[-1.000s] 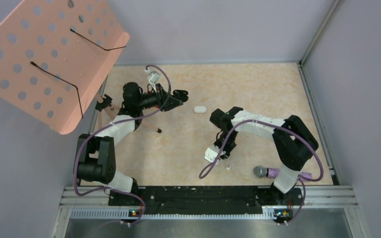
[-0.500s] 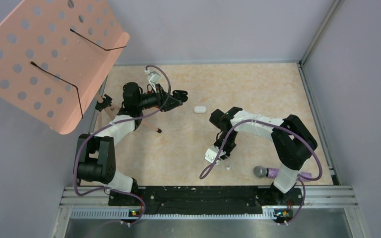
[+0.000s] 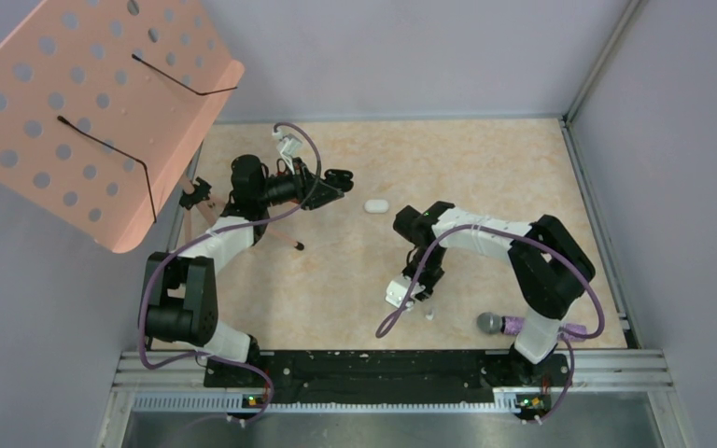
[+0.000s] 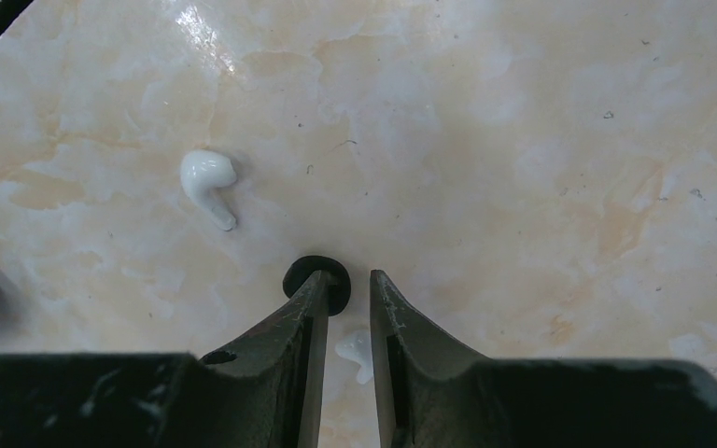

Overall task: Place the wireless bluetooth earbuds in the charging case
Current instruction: Pick up the earbud from the center of the board.

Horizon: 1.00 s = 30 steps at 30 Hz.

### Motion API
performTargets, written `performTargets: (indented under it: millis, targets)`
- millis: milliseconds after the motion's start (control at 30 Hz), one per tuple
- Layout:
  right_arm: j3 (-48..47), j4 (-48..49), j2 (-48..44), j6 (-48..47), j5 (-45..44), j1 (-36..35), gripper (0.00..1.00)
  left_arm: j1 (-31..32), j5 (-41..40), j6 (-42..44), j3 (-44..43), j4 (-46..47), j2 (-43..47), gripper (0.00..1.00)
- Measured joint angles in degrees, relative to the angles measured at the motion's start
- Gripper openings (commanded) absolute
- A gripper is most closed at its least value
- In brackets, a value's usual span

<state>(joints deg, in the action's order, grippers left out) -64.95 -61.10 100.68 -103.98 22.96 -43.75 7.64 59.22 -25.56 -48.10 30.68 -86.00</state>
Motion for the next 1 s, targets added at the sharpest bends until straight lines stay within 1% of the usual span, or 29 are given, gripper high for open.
performTargets:
  millis: [233, 467, 833, 1000]
  targets:
    - [0.00, -0.37, -0.02, -0.09, -0.87, 0.00, 0.23, -0.02, -0.15, 0.00, 0.00, -0.07, 0.00, 0.00]
    - [-0.07, -1.92, -0.20, -0.46, -1.81, 0.00, 0.15, -0.02, -0.20, 0.00, 0.00, -0.35, 0.00, 0.00]
    - [-0.33, -4.02, -0.24, -0.48, -3.04, 0.00, 0.16, -0.02, -0.20, 0.00, 0.00, -0.35, 0.00, 0.00]
    - [-0.35, -5.49, -0.24, -0.37, -4.26, -0.02, 0.05, -0.02, -0.20, -0.02, 0.00, -0.35, 0.00, 0.00]
